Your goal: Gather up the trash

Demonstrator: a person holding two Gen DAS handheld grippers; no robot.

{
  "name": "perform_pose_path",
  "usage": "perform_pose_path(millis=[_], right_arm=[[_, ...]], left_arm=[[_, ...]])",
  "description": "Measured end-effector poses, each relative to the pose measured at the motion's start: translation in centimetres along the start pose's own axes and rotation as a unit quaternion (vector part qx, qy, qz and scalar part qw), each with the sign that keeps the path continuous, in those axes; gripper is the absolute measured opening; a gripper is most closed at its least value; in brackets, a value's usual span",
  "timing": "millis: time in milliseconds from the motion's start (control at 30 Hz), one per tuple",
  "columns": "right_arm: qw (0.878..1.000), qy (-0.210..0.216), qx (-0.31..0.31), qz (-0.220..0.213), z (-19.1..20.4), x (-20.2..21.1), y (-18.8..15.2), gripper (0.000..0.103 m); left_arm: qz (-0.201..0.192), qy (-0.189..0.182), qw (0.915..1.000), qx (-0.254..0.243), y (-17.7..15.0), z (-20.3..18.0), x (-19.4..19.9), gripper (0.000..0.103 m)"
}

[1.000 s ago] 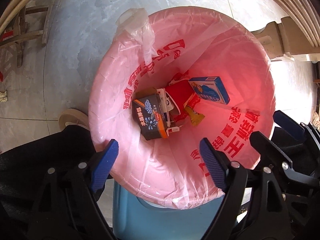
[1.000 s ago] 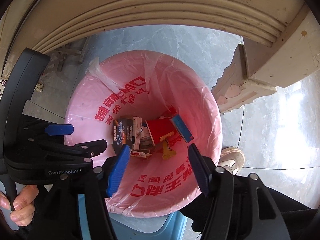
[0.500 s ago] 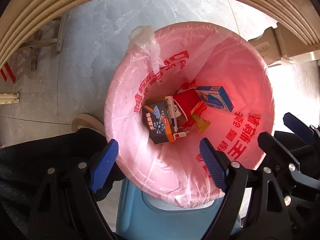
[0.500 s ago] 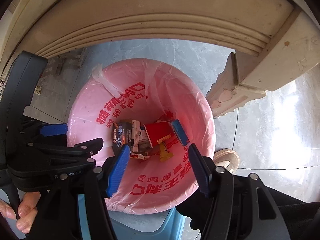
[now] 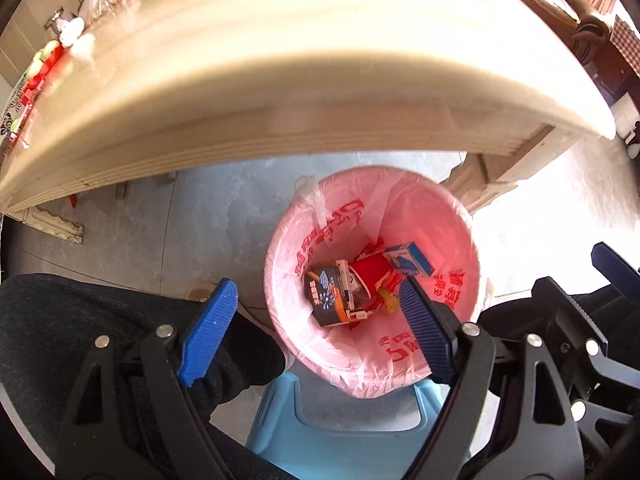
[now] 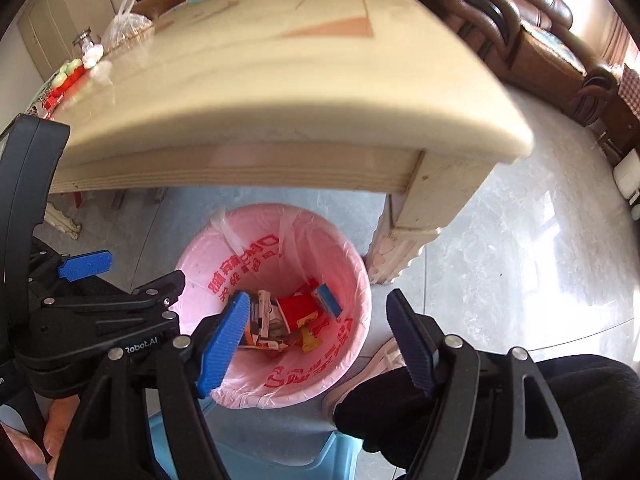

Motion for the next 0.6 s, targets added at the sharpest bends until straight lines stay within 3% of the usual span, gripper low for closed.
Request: perform_pose_path(millis=[200, 400, 600], right_arm=[[0.992, -0.047, -0.009, -0.116, -1.7, 9.7, 2.4, 0.096], [0.974, -0.072, -0.018, -0.215, -2.3, 19.1, 4.4, 0.096], [0.956, -0.074, -0.024, -0.282, -1.8, 26.4, 5.3, 0.096]], left_arm=[[-0.095, -0.008, 0.9954, 0.014, 1.2, -0.3, 8.8, 0.081], [-0.201, 0.002, 0.9792, 0.029, 2.0, 0.1, 18.1, 0.089], [-0.275, 0.008, 0.9605, 0.040, 1.7, 0.4, 25.4, 0.094]])
Point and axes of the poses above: each gripper's, at about its wrist camera, not at the fingertips, and x roughly against the way its jaws point, z to its left, y to its top, the point moved 9 cm from there along -x, roughly the way its jaws point, and after that the axes turned 5 degrees about z, right-handed, at the moved point
